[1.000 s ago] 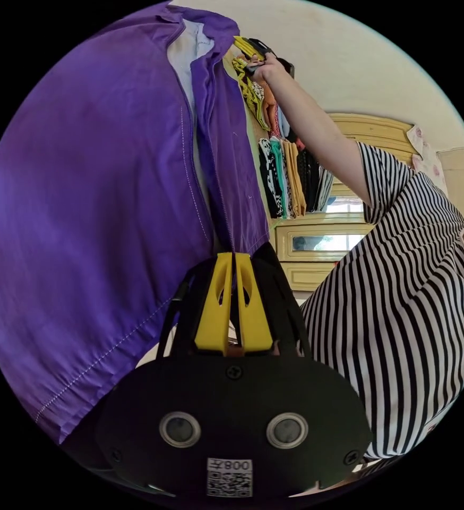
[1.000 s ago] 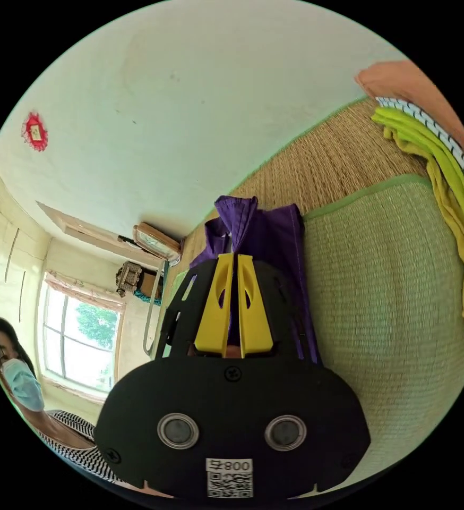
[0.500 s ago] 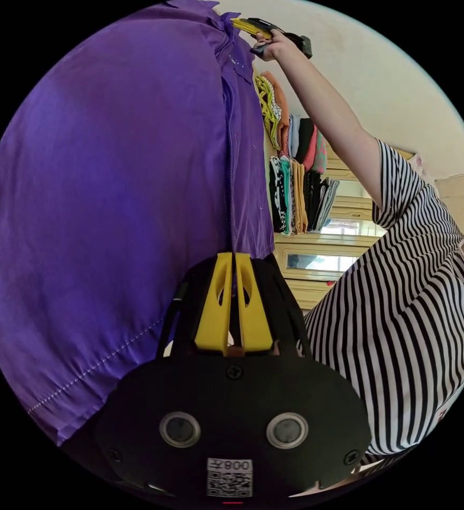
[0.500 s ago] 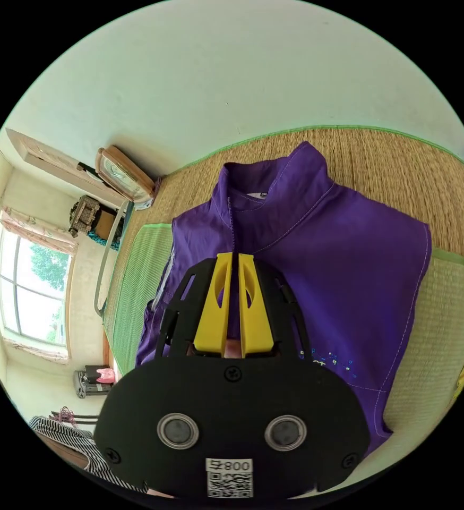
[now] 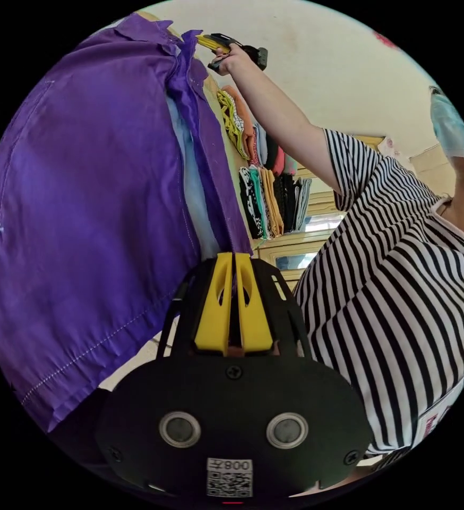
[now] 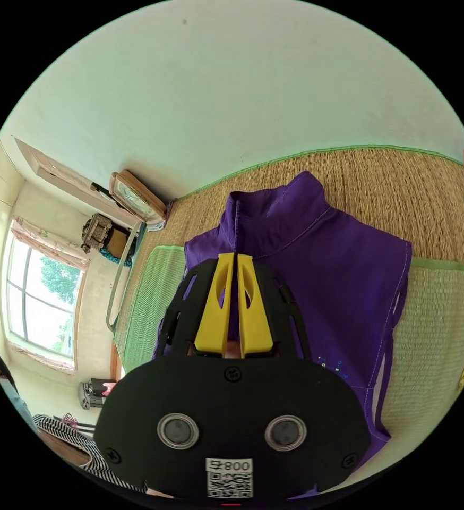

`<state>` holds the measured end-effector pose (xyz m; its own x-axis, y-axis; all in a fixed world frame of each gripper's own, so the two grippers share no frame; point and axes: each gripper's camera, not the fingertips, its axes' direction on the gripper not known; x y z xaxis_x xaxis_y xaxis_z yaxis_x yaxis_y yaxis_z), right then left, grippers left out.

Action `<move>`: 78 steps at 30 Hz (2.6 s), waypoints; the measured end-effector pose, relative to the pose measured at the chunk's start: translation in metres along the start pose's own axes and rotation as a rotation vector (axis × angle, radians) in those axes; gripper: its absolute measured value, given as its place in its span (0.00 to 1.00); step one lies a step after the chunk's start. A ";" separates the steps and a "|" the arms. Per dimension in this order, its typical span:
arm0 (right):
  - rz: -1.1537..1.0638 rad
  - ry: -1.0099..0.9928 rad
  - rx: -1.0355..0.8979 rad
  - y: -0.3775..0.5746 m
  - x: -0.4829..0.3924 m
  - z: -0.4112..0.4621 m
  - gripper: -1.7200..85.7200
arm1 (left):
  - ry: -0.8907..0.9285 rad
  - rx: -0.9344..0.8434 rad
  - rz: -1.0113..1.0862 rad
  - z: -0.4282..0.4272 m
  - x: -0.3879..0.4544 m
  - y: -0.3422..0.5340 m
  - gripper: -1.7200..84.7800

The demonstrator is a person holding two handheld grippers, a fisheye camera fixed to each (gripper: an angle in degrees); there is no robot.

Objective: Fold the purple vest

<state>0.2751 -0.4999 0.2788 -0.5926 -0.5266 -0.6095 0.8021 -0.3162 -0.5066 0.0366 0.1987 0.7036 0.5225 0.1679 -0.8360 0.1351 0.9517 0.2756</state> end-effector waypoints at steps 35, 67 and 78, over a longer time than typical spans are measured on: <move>-0.196 0.176 -0.345 0.196 -0.102 0.030 0.02 | -0.275 0.101 -0.003 -0.049 0.056 -0.015 0.04; -0.193 0.197 -0.250 0.227 -0.157 -0.053 0.02 | -0.931 0.263 0.015 -0.111 0.073 -0.125 0.02; -0.205 0.269 -0.162 0.235 -0.172 -0.118 0.02 | -0.935 0.300 0.020 -0.137 0.079 -0.099 0.02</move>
<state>0.5571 -0.3903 0.1927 -0.7554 -0.2322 -0.6127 0.6551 -0.2530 -0.7119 -0.0511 0.1531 0.5457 0.9656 -0.2108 -0.1524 0.2594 0.8243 0.5032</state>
